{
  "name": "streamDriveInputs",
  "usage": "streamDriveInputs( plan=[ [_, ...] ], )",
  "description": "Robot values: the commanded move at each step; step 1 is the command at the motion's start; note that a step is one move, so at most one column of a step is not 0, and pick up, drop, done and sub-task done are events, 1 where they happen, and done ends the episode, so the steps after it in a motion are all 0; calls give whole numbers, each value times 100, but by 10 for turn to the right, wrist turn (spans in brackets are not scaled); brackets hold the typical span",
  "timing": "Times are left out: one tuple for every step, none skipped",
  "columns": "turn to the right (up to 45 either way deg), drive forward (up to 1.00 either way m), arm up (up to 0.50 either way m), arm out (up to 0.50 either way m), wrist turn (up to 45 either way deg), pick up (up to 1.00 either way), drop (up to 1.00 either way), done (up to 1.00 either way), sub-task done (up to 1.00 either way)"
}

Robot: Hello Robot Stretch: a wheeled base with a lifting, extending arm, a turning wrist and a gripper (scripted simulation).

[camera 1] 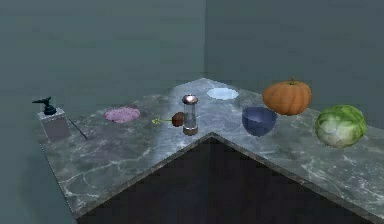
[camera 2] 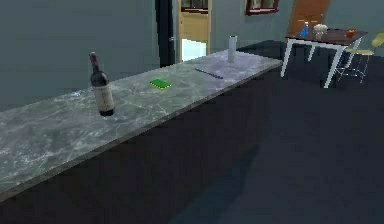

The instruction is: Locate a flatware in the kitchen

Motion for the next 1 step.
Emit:
streamDriveInputs(
  plan=[
    [0, 0, 0, 0, 0, 0, 0, 100, 0]
  ],
)
